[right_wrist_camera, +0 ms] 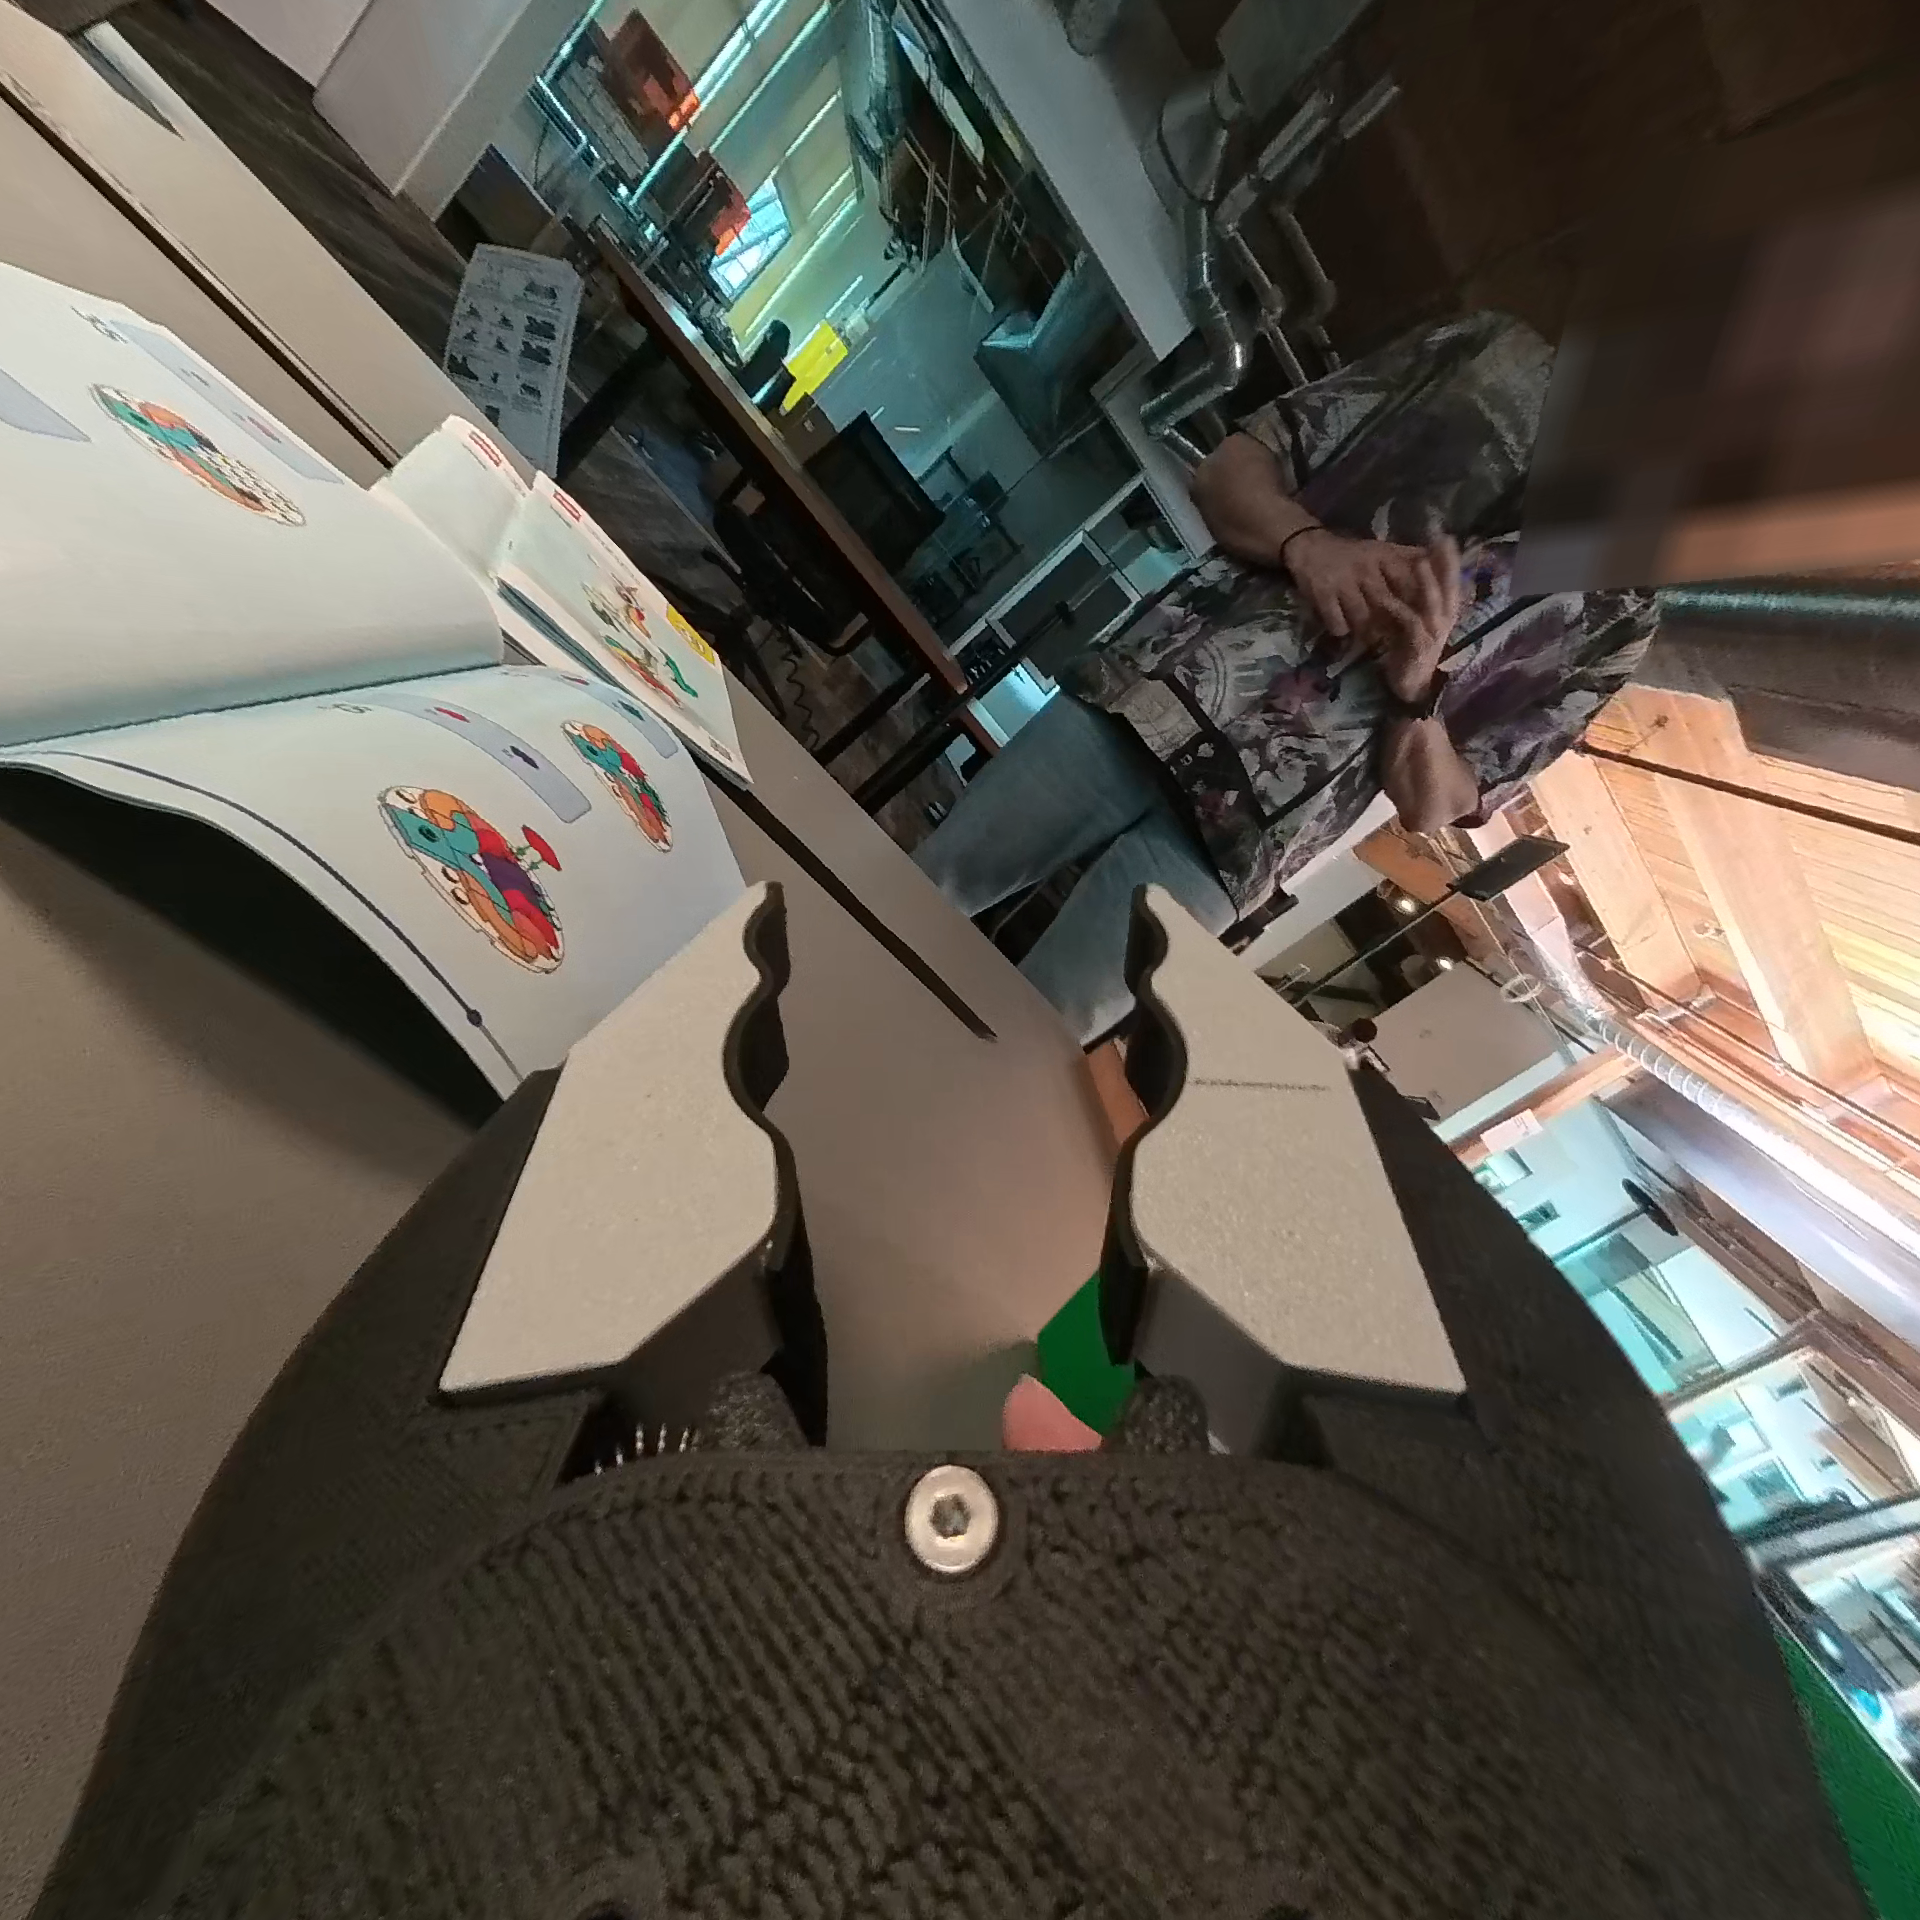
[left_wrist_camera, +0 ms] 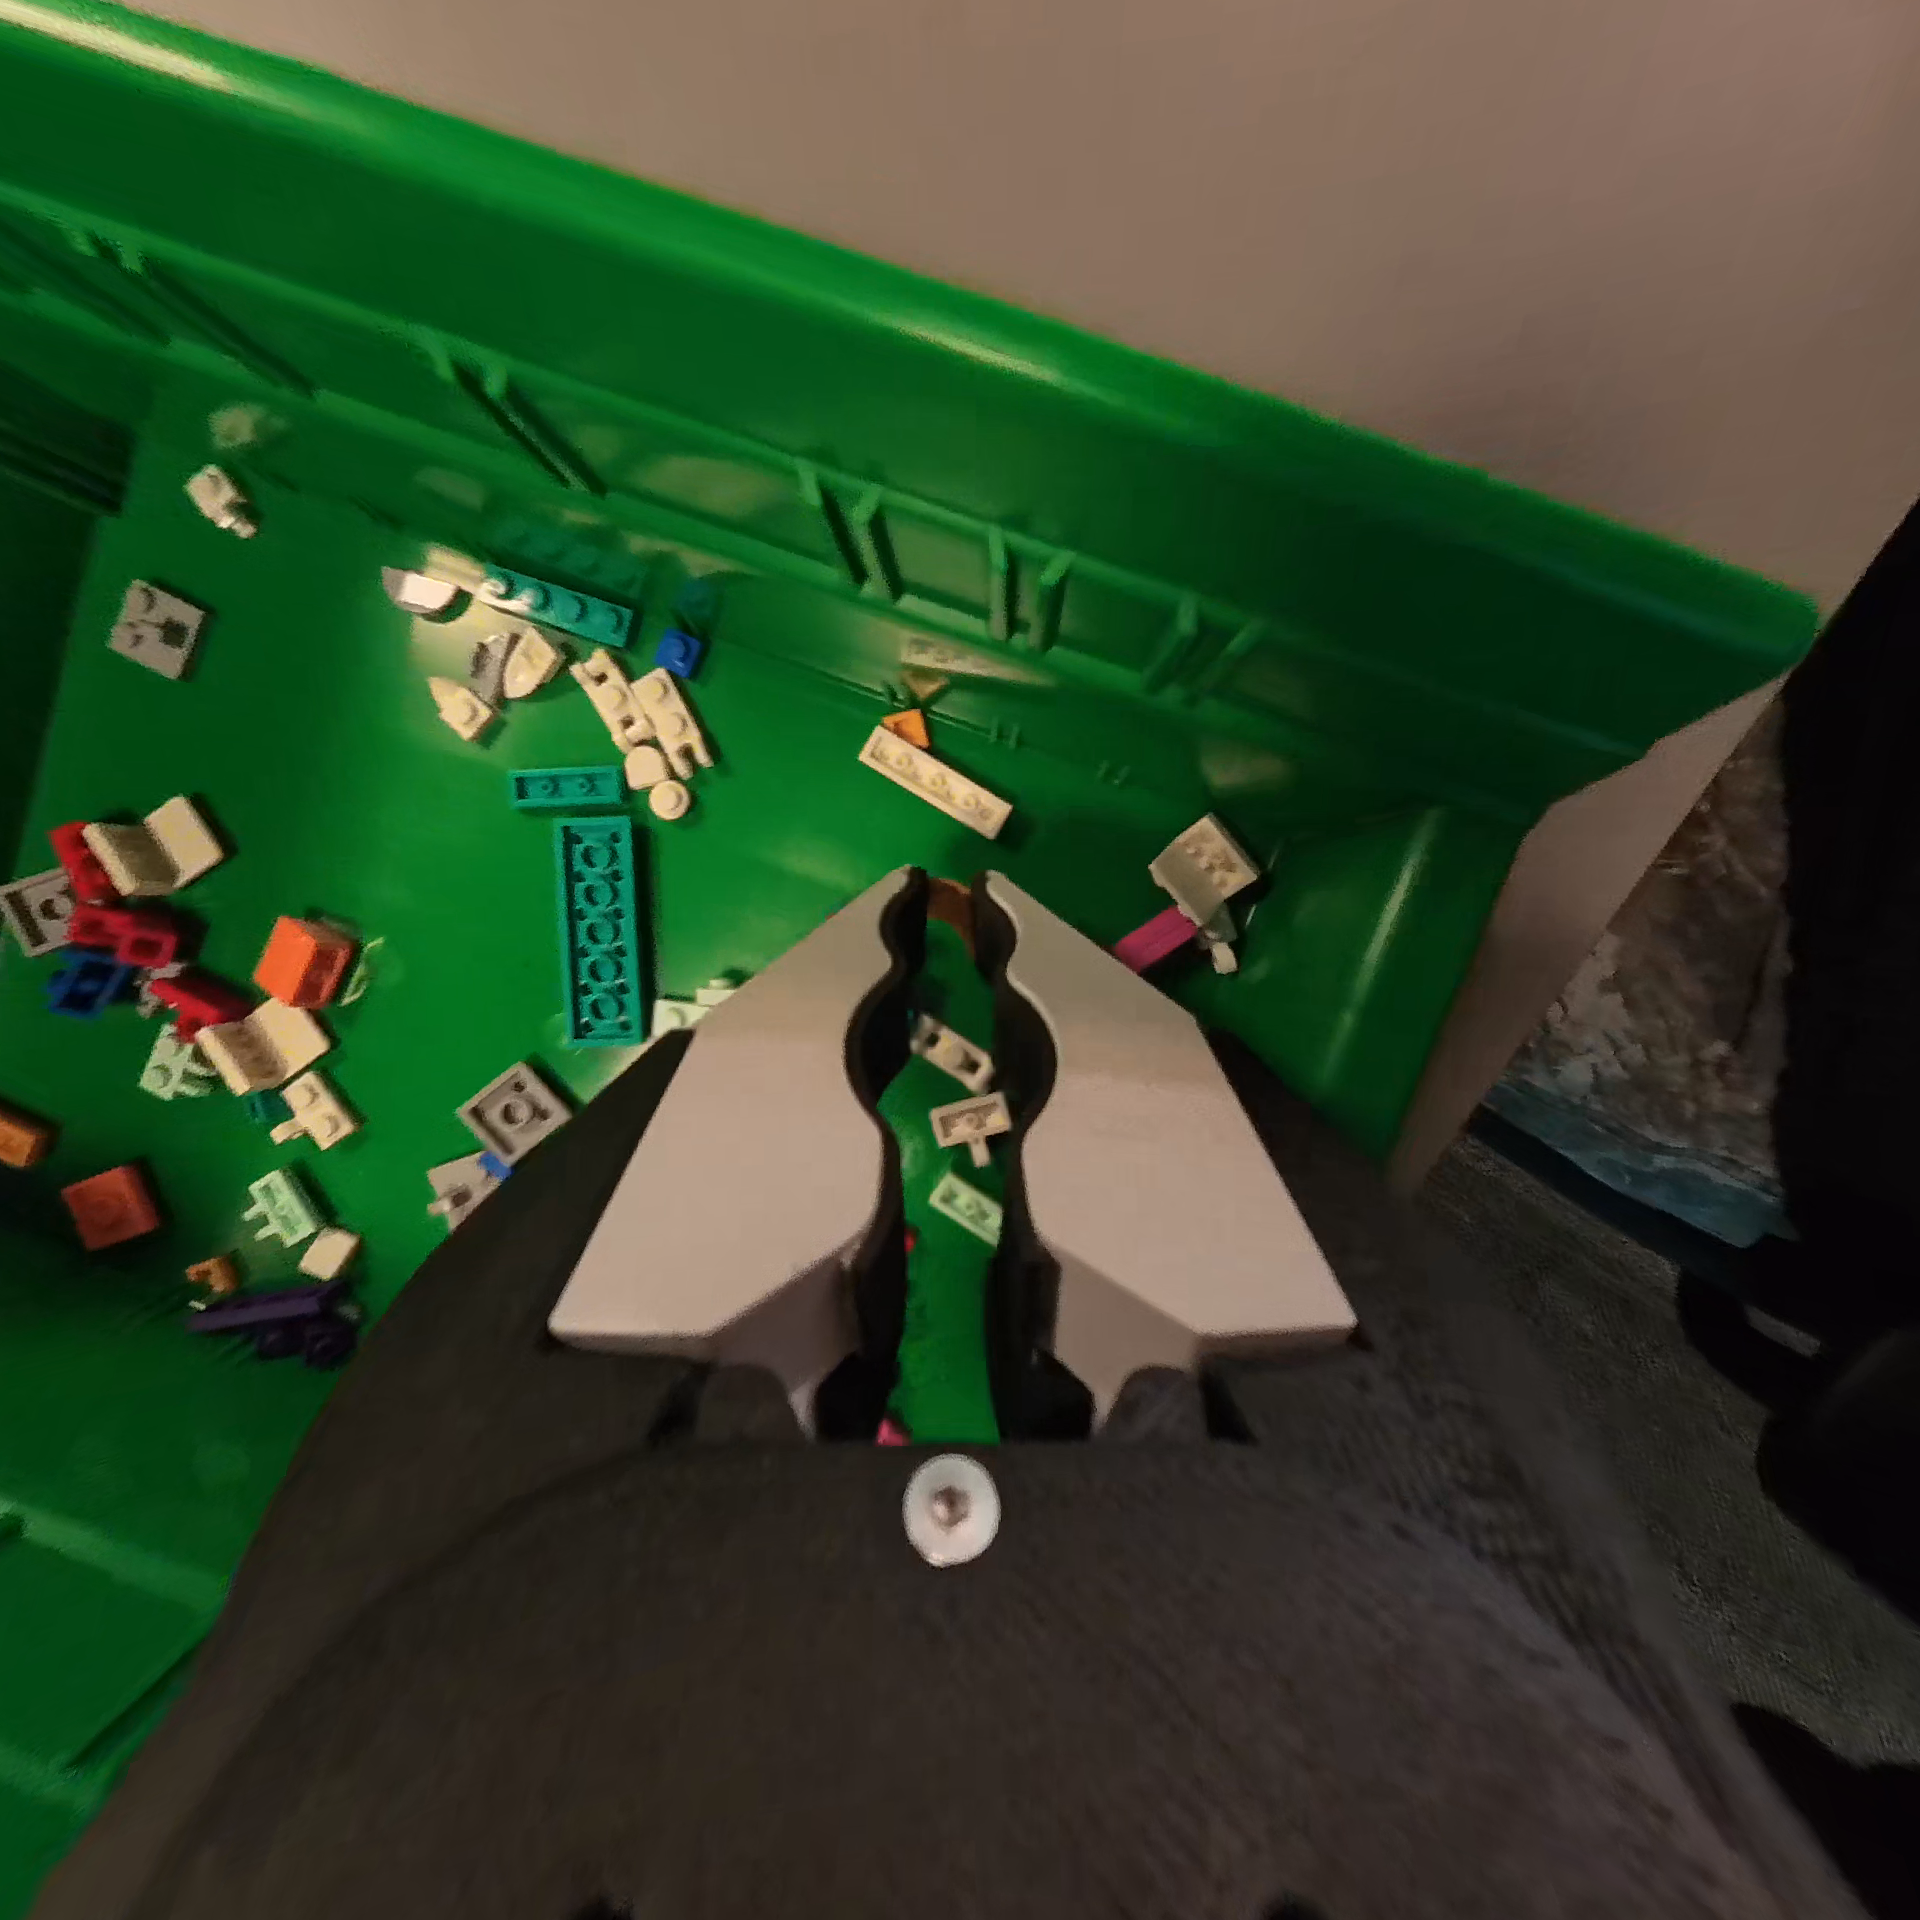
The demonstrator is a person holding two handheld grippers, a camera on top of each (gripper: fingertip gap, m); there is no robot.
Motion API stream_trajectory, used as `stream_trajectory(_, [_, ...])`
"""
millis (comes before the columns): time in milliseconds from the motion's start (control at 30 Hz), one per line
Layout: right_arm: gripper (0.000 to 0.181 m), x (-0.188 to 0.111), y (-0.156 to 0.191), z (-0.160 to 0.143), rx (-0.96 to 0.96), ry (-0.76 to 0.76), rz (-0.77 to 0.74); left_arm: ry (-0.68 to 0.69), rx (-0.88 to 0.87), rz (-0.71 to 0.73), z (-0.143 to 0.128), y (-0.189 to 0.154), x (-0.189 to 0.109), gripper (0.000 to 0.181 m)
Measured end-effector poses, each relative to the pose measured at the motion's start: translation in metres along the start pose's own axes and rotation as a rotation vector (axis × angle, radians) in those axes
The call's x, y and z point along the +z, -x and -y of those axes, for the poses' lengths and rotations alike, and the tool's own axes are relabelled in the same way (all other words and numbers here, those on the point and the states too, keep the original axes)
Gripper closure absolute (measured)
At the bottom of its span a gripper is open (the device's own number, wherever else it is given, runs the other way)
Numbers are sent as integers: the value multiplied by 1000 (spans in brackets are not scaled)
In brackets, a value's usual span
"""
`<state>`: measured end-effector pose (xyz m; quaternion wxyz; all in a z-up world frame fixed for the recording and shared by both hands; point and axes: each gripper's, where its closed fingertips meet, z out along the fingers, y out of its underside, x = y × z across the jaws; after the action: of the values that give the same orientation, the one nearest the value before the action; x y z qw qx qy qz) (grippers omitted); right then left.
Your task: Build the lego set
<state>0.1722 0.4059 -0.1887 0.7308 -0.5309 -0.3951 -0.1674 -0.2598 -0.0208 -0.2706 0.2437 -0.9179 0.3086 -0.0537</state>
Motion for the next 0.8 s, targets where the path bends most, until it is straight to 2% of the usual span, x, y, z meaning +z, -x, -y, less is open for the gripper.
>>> stream_trajectory(167, [117, -2, -2, 5, 41, -40, 4, 12, -51, 50, 0, 10, -7, 174])
stream_trajectory(267, [117, -3, -4, 7, 67, -56, 2, -62, -61, 76, 17, 12, -15, 174])
stream_trajectory(367, [117, -4, -4, 10, 86, -73, 6, -166, -16, 123, 55, 18, -41, 174])
stream_trajectory(467, [117, -4, -7, 12, 111, -89, 3, -261, 70, 131, 115, 18, -70, 174])
stream_trajectory(533, [117, -5, -9, 12, 138, -100, 0, -273, 150, 125, 153, 11, -75, 174])
stream_trajectory(600, [117, -5, -12, 12, 168, -109, -4, -261, 213, 98, 186, -1, -64, 174])
stream_trajectory(667, [117, -6, -14, 13, 201, -126, -5, -247, 253, 39, 214, -19, -41, 174])
stream_trajectory(733, [117, -6, -16, 14, 229, -142, 1, -222, 272, -27, 233, -40, -7, 174])
stream_trajectory(800, [117, -5, -14, 17, 251, -161, 16, -160, 276, -62, 240, -56, 33, 174])
